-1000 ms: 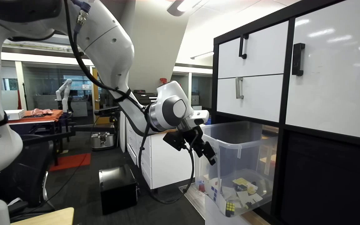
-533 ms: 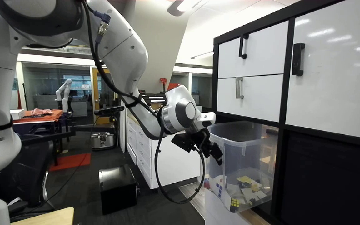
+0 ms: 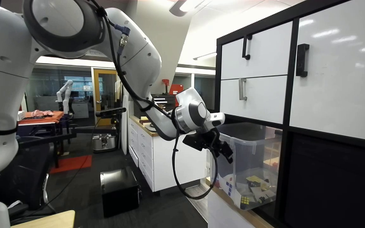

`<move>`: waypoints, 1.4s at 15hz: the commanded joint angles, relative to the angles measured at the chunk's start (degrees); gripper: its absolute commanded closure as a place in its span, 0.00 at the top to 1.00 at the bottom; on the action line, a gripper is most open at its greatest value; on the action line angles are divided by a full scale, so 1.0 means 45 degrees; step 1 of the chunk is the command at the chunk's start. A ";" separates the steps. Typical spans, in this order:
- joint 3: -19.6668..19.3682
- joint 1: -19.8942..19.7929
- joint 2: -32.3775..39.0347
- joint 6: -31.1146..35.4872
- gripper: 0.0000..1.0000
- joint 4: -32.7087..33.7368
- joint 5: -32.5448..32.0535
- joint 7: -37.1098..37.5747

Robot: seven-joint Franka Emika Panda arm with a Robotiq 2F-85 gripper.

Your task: Push the storage box into the bottom of the black and white cabinet

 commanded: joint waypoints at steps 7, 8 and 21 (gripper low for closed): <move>-0.1066 0.1258 0.1672 -0.0815 1.00 0.2579 -0.0883 0.0746; -0.1124 0.1337 0.1813 -0.0835 1.00 0.2765 -0.0901 0.0701; -0.1491 0.1669 0.1196 -0.1354 1.00 0.1732 0.1552 -0.1326</move>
